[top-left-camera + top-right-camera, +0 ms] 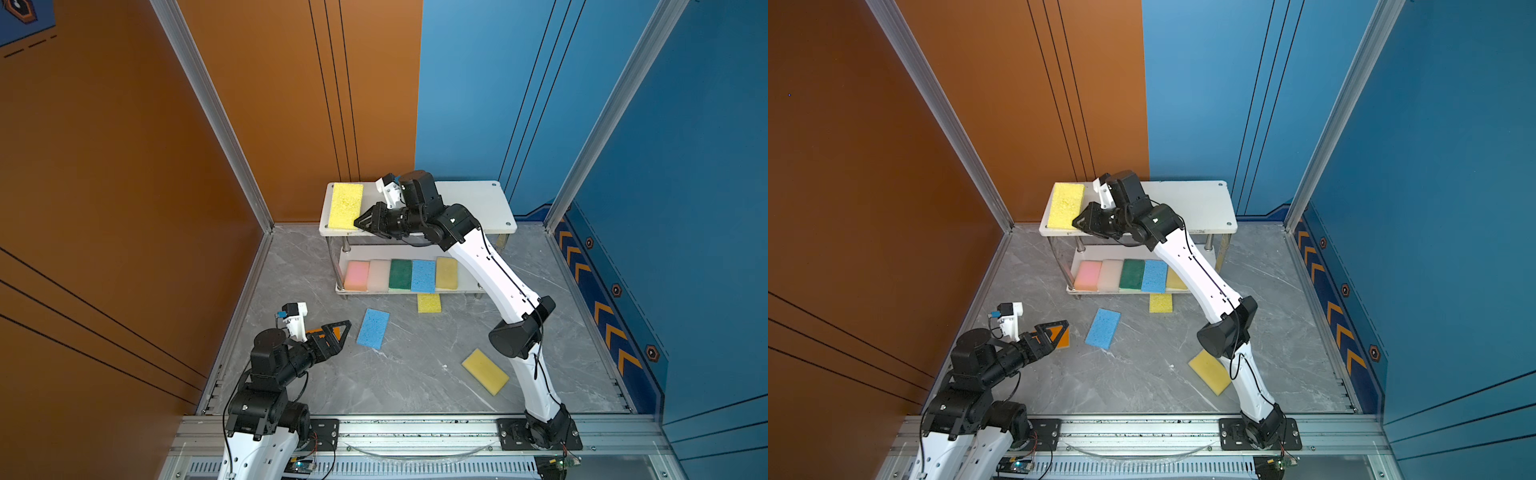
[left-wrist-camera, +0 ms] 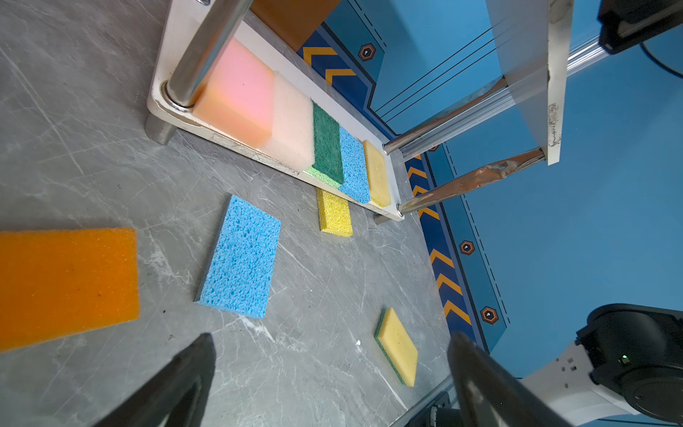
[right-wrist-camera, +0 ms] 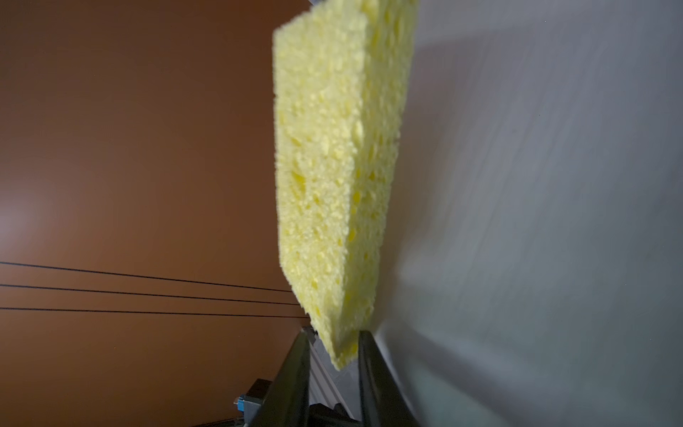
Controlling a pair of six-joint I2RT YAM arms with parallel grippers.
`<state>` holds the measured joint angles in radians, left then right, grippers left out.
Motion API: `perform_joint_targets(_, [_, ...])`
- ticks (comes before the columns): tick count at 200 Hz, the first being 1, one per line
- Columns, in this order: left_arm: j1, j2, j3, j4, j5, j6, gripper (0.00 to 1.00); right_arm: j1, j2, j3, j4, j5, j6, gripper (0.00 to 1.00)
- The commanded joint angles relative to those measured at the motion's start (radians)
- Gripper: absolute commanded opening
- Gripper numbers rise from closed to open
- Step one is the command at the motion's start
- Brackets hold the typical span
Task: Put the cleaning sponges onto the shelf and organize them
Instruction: 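Lower the yellow sponge onto the upper tier and open the right gripper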
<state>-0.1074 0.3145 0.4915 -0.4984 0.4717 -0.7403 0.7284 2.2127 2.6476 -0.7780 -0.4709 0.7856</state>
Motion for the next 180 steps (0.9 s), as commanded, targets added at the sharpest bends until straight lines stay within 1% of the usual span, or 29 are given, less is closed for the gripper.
perform_joint_targets(1, [0.008, 0.002, -0.002, 0.004, 0.018, 0.016, 0.98, -0.008, 0.019, 0.026, 0.040, -0.012, 0.014, 0.42])
perform_joint_targets(16, [0.007, 0.003, -0.001, 0.007, 0.020, 0.016, 0.98, -0.012, 0.019, 0.024, 0.040, -0.014, 0.014, 0.46])
perform_joint_targets(29, [0.008, 0.001, -0.002, 0.006, 0.020, 0.014, 0.98, -0.014, 0.015, 0.023, 0.041, -0.008, 0.008, 0.48])
perform_joint_targets(63, [0.006, 0.002, -0.001, 0.006, 0.019, 0.016, 0.98, -0.014, 0.004, 0.020, 0.052, 0.042, -0.037, 0.55])
perform_joint_targets(94, [0.004, 0.008, -0.001, 0.006, 0.021, 0.016, 0.98, -0.019, 0.030, 0.017, 0.087, 0.053, -0.050, 0.56])
perform_joint_targets(117, [0.001, 0.011, -0.002, 0.006, 0.022, 0.016, 0.98, -0.020, 0.046, 0.018, 0.105, 0.077, -0.063, 0.60])
perform_joint_targets(180, [-0.012, 0.018, 0.001, 0.006, 0.024, 0.016, 0.98, -0.020, 0.103, 0.017, 0.176, 0.055, -0.032, 0.61])
